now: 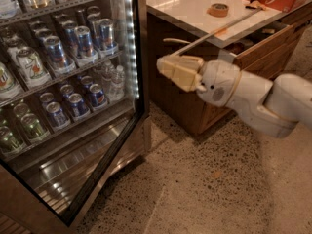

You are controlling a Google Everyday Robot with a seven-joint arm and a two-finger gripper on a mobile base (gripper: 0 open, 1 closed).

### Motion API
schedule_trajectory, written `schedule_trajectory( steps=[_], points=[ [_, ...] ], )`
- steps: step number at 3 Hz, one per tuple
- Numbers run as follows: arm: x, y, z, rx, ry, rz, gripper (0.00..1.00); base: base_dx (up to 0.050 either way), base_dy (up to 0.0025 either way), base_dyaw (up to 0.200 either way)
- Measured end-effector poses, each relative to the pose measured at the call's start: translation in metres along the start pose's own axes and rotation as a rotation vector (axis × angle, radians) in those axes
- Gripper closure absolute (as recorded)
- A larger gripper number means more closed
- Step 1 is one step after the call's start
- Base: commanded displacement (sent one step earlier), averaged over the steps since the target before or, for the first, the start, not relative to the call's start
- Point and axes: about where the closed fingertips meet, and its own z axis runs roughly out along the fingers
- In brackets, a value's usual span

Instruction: Open right fridge door

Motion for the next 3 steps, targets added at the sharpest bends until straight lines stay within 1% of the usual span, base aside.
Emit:
schedule_trajectory(
  steps=[1, 2, 3],
  points=[
    [0.053, 0.037, 0.016, 0.005, -0.085, 0.083, 1.0, 0.0, 0.0, 0.0],
    [0.068, 0.056, 0.023, 0.0, -0.127, 0.109, 1.0, 0.0, 0.0, 0.0],
    [0.05, 0.118, 0.025, -0.041, -0.141, 0.058, 1.0, 0.0, 0.0, 0.0]
  ],
)
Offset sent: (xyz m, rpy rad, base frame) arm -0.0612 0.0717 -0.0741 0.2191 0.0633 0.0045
